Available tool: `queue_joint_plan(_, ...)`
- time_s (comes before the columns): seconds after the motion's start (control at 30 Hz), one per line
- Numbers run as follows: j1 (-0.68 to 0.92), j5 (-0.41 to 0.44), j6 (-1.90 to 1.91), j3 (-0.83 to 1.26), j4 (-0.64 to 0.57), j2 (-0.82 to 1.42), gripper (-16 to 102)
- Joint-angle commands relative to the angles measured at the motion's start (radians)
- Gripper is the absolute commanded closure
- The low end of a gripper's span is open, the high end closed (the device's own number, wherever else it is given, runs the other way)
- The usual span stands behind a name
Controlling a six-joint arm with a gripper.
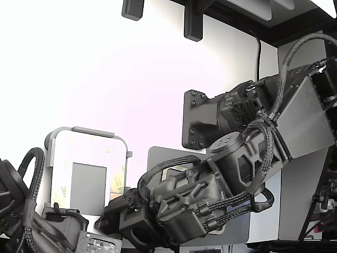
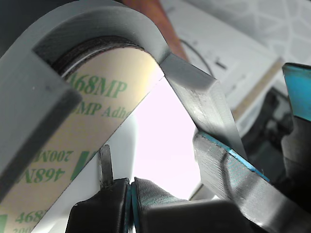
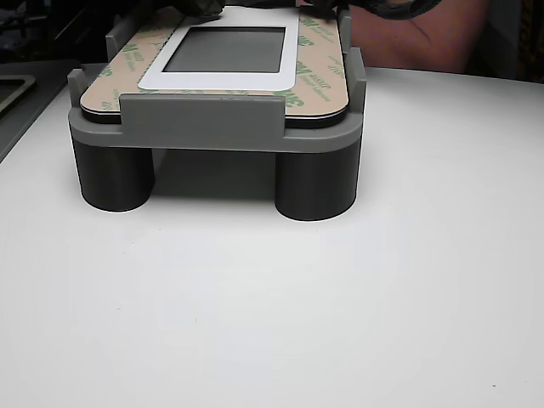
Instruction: Peel off protective film from adhesive tape.
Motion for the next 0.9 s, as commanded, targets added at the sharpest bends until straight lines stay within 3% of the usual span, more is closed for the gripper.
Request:
queue_joint_plan(0.0, -0.008, -0.002, 0.002, -0.031, -0.002, 0.020, 92)
queue_joint_plan(0.87, 0.005, 0.011, 0.017, -0.037, 0.017, 0.023, 88)
